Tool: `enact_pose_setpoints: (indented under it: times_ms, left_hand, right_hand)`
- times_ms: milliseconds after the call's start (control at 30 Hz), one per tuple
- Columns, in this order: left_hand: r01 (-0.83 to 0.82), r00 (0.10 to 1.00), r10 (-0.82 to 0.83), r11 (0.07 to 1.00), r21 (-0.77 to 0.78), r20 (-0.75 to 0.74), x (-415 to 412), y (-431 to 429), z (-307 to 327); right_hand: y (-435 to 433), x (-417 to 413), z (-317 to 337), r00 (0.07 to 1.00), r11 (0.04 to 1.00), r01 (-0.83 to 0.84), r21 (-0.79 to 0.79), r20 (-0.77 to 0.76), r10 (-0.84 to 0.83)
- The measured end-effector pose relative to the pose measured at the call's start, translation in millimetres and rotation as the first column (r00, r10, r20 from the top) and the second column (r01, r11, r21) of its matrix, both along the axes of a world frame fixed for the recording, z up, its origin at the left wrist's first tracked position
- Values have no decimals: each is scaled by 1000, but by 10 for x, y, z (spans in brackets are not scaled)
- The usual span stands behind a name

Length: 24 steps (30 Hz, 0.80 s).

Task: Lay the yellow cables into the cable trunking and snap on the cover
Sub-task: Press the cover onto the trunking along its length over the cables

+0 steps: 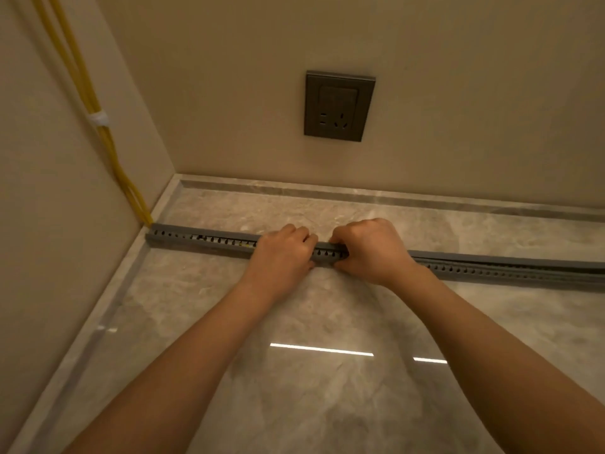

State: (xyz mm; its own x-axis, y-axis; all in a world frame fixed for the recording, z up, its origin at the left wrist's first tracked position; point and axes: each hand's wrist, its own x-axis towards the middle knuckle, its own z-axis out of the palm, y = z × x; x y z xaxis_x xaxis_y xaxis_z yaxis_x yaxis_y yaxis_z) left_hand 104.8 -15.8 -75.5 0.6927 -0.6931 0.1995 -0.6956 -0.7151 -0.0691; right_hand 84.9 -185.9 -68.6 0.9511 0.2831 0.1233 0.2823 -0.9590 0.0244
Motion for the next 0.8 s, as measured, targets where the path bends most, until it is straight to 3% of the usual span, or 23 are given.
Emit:
enact_pose_setpoints:
  times_ms: [200,300,500,800]
  left_hand:
    - [-76,979,45,985,152,198,-115,-265,-44]
    - [-84,975,39,976,199,219,-119,-284,-54]
    - [-108,992,97,983,149,77,-82,-311,-39]
    - [-170,985,171,974,152,7,-30,-347,-49]
  right_hand:
    - [-31,-5,-34,1000,999,3,42,15,-4]
    - [-58,-27,-75,999,997,2,76,34,-5]
    - [-207,-194,-176,996,969,-60,239,76,43]
    - [-618,-402,-116,998,979,0,202,60,-13]
